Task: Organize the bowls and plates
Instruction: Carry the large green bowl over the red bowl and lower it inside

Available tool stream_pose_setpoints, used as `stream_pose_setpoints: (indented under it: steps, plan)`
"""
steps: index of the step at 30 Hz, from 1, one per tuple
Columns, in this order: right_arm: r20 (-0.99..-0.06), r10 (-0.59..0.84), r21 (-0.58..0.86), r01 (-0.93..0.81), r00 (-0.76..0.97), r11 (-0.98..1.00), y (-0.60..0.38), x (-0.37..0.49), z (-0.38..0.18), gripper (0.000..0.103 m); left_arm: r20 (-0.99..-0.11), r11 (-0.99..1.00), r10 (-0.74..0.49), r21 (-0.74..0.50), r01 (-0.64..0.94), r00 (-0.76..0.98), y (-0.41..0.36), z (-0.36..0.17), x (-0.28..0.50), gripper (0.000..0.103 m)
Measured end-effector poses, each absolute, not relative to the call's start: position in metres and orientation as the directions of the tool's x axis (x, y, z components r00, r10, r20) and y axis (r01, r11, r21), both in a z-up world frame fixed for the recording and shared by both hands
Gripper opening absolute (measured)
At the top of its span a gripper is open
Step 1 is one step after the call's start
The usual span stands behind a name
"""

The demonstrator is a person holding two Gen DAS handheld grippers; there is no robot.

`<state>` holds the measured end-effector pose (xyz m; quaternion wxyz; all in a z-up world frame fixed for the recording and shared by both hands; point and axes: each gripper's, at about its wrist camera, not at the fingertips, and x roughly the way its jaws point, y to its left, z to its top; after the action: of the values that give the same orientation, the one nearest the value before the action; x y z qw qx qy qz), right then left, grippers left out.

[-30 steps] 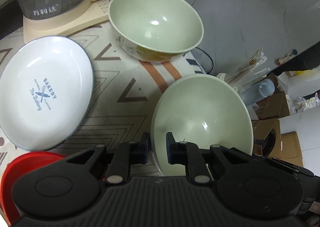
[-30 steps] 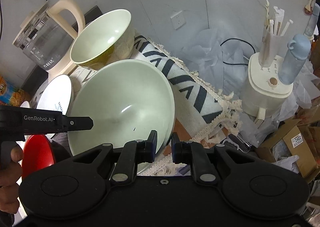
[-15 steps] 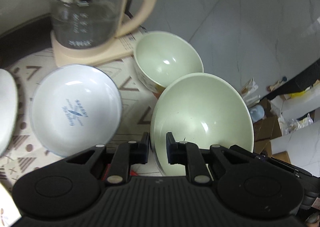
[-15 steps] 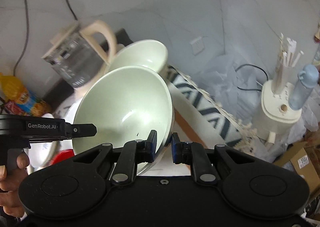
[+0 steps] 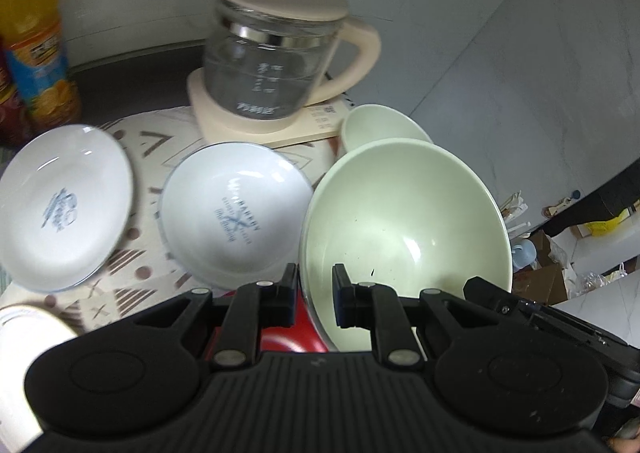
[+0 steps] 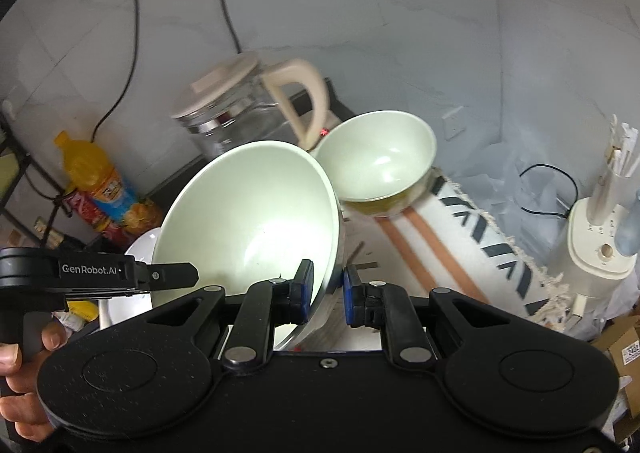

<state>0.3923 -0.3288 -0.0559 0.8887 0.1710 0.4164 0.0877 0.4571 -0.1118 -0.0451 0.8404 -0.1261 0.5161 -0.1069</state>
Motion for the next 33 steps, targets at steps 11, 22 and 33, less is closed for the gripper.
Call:
stream_pose_setpoints:
  steps: [11, 22, 33]
  plan:
    - [-0.713, 0.324, 0.382, -0.044, 0.622, 0.923, -0.297, 0.374, -0.056, 0.016, -0.856, 0.949, -0.288, -0.315, 0.008, 0.43, -0.084, -0.052, 0.429, 0.015]
    - [-0.75, 0.321, 0.371, -0.034, 0.578, 0.928, -0.284, 0.365, -0.072, 0.016, -0.877, 0.947, -0.29, -0.321, -0.02, 0.382, -0.075, -0.071, 0.417, 0.015]
    - [-0.791, 0.312, 0.337, -0.051, 0.526, 0.94, -0.275, 0.368, -0.09, 0.016, -0.901, 0.949, -0.277, -0.311, -0.051, 0.333, -0.071, -0.091, 0.418, 0.016]
